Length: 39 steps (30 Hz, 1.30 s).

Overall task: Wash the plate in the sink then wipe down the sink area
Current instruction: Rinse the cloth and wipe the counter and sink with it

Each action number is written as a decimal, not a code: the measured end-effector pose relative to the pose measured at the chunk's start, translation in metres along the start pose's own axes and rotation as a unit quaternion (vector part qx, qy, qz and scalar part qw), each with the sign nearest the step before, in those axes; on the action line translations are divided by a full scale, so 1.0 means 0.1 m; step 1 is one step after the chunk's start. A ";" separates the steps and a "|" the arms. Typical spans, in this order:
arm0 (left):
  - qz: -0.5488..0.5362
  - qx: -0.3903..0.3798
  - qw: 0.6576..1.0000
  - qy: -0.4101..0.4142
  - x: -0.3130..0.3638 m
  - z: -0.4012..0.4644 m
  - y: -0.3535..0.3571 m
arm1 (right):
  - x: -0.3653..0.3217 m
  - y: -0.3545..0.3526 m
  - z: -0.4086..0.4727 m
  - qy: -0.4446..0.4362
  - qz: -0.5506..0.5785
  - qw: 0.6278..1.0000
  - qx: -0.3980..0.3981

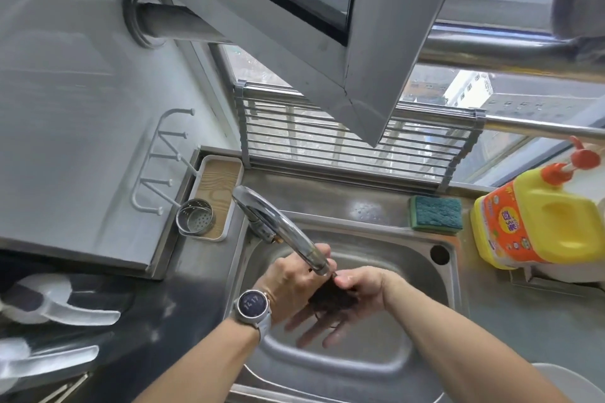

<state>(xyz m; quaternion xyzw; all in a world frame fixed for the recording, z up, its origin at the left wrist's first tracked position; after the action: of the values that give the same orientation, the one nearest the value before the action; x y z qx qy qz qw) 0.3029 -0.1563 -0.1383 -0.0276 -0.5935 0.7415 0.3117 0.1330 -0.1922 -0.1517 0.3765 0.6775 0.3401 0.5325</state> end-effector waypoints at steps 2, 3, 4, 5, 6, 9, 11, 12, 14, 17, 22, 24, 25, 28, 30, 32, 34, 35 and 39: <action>0.014 0.025 0.999 0.045 -0.03 0.07 -0.05 | -0.10 0.07 0.12 0.018 0.010 0.997 -0.074; 0.010 0.036 0.998 0.056 -0.06 0.08 -0.05 | -0.15 0.07 0.17 0.005 0.029 0.995 -0.096; 0.006 0.037 0.997 0.064 -0.08 0.08 -0.06 | -0.18 0.07 0.19 -0.002 0.034 0.993 -0.111; 0.015 0.037 0.997 0.071 -0.10 0.07 -0.05 | -0.21 0.04 0.21 0.007 0.019 0.994 -0.110; 0.040 0.037 0.996 0.076 -0.12 0.05 -0.04 | -0.22 0.01 0.23 0.034 -0.019 0.995 -0.090; 0.114 -0.023 0.992 0.042 -0.14 0.06 -0.05 | -0.31 -0.04 0.25 0.124 -0.121 0.985 0.001; 0.159 -0.105 0.982 0.010 -0.14 0.08 -0.03 | -0.36 0.07 0.25 0.154 -0.190 0.968 0.060; 0.177 -0.147 0.973 -0.011 -0.10 0.11 -0.05 | -0.38 0.13 0.25 0.165 -0.232 0.955 0.086; 0.200 -0.238 0.948 -0.068 0.00 0.16 -0.09 | -0.37 0.19 0.26 0.177 -0.317 0.920 0.147; 0.187 -0.357 0.901 -0.164 0.12 0.17 -0.02 | -0.29 0.13 0.27 0.177 -0.493 0.813 0.255; 0.087 -0.351 0.888 -0.283 0.30 0.17 0.06 | -0.09 0.02 0.20 0.125 -0.783 0.546 0.270; 0.042 -0.366 0.872 -0.321 0.36 0.23 0.04 | -0.03 -0.05 0.15 0.112 -0.816 0.494 0.277; 0.020 -0.379 0.860 -0.340 0.38 0.27 0.02 | -0.02 -0.08 0.13 0.113 -0.827 0.478 0.275; -0.041 -0.410 0.818 -0.401 0.40 0.32 0.01 | 0.03 -0.15 0.09 0.087 -0.848 0.449 0.270; -0.090 -0.430 0.788 -0.431 0.39 0.32 0.05 | 0.08 -0.21 0.07 0.071 -0.876 0.402 0.258; -0.158 -0.432 0.749 -0.477 0.38 0.26 0.16 | 0.12 -0.28 0.05 0.040 -0.884 0.378 0.272; -0.245 -0.416 0.691 -0.538 0.37 0.19 0.25 | 0.16 -0.31 0.05 -0.024 -0.895 0.353 0.271; -0.274 -0.411 0.663 -0.562 0.35 0.15 0.26 | 0.15 -0.32 0.05 -0.049 -0.899 0.342 0.269; -0.336 -0.410 0.606 -0.593 0.34 0.04 0.34 | 0.18 -0.37 0.09 -0.056 -0.908 0.317 0.270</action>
<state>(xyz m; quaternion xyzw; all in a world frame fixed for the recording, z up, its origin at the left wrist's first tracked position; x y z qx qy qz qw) 0.2595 -0.1464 -0.1563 0.4952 -0.8576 0.1173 0.0747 0.1337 -0.1937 -0.1935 -0.3327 0.6184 -0.5794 0.4138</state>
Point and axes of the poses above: each hand's wrist, its own z-axis towards the middle knuckle, its own y-axis out of the palm, x = y × z, the point moved 1 cm from there along z, towards the middle knuckle, and after that the axes turned 11 degrees about -y, right-handed, at the moved point
